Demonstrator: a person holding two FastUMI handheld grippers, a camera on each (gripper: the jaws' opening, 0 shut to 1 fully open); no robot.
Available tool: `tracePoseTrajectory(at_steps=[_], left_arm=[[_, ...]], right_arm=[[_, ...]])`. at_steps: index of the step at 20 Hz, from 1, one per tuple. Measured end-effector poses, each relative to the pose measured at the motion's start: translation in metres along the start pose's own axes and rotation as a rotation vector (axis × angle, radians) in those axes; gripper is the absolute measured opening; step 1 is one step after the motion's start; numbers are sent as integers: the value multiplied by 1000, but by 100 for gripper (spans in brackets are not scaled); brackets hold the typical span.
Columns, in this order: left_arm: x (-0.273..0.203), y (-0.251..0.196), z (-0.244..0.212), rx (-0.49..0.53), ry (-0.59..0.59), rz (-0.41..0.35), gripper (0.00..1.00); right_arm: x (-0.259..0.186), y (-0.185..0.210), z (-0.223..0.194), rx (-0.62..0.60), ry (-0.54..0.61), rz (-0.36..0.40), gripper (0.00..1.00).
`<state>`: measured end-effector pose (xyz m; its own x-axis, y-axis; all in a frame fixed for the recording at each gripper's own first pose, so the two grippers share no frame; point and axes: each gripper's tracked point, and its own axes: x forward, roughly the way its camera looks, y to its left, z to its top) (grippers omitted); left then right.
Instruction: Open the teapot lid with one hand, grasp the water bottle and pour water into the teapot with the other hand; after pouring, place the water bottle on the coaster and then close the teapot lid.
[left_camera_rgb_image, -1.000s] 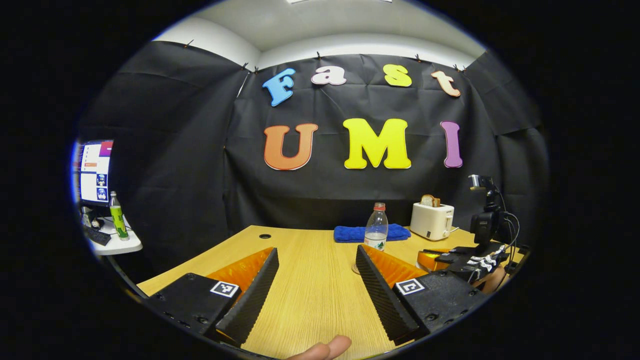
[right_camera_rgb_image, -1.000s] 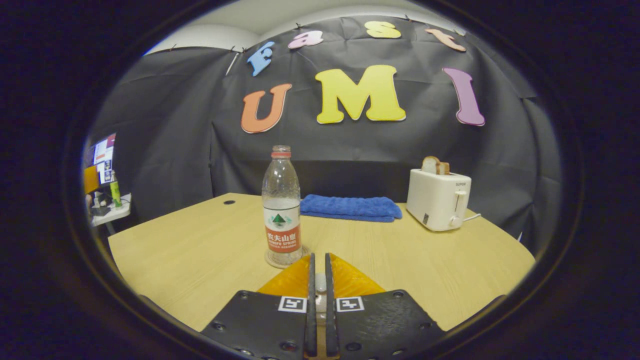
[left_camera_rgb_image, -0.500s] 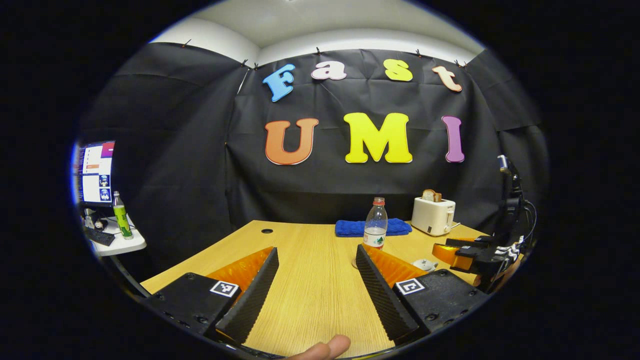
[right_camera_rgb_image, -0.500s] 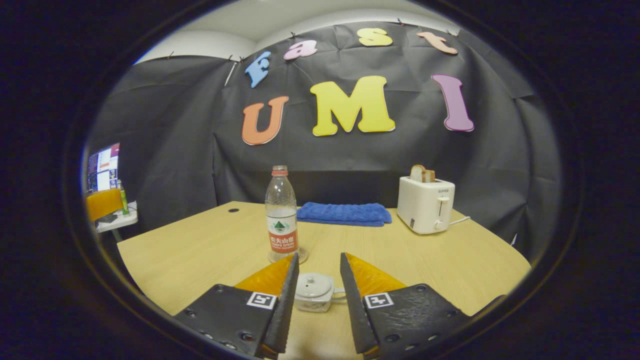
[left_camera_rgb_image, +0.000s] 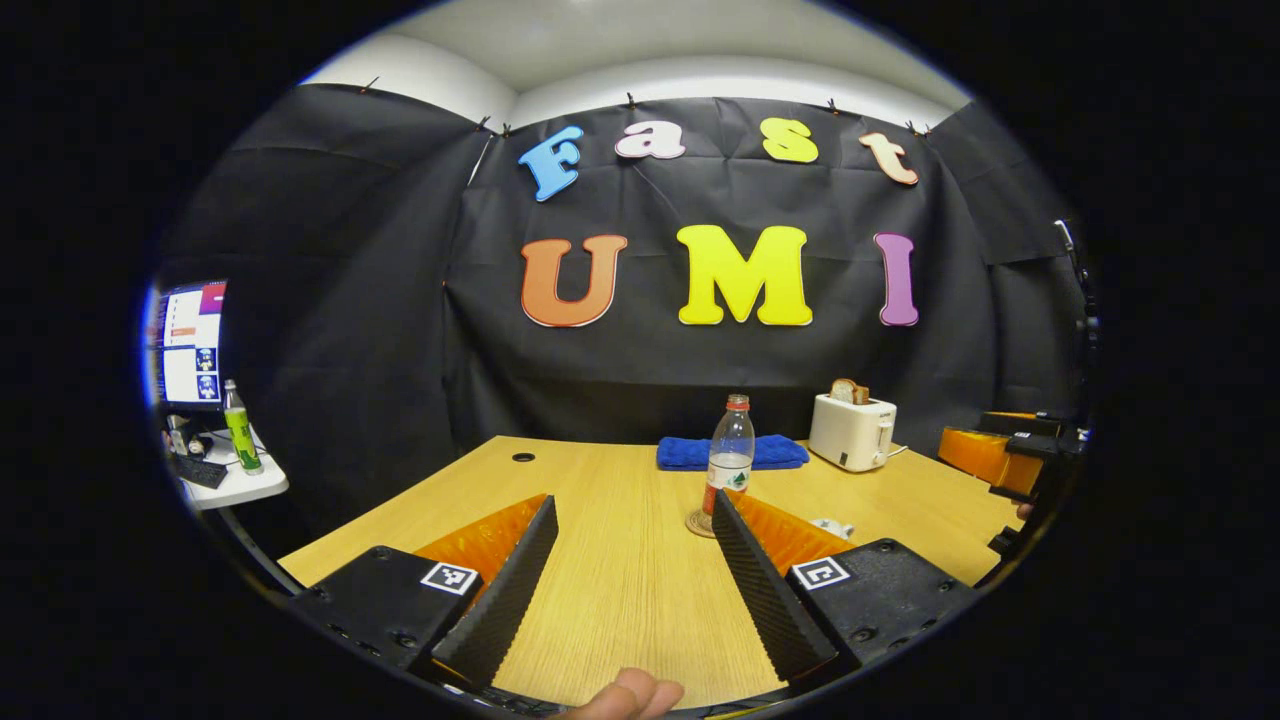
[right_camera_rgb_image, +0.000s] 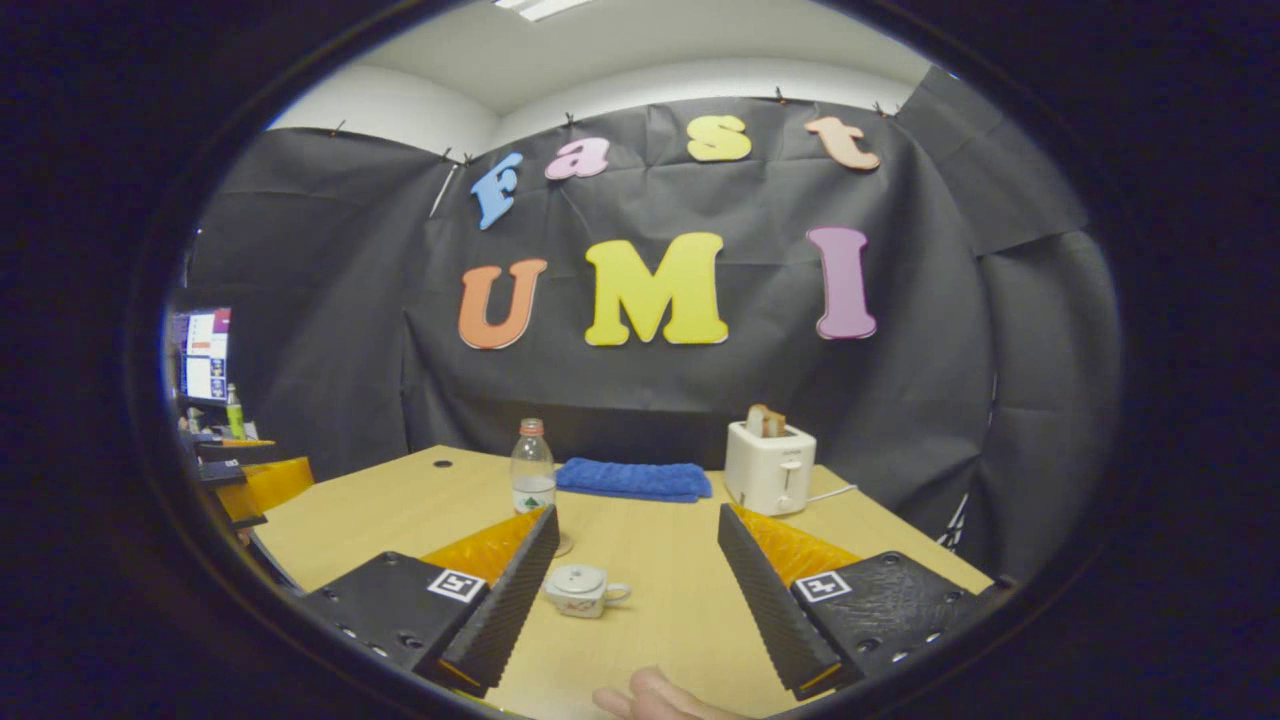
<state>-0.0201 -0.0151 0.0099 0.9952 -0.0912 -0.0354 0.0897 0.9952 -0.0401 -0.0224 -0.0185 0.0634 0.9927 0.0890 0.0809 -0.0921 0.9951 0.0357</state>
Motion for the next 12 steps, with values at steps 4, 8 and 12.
tracePoseTrajectory(at_steps=[4,8,12], left_arm=[[-3,-10,6,-17,-30,-13,98],[-2,-13,2,50,-36,14,98],[0,-33,-5,60,-14,-39,98]], right_arm=[[-25,-16,0,-10,9,-33,96],[-34,-23,-7,-23,13,-34,96],[-35,-25,-19,-43,37,-29,96]])
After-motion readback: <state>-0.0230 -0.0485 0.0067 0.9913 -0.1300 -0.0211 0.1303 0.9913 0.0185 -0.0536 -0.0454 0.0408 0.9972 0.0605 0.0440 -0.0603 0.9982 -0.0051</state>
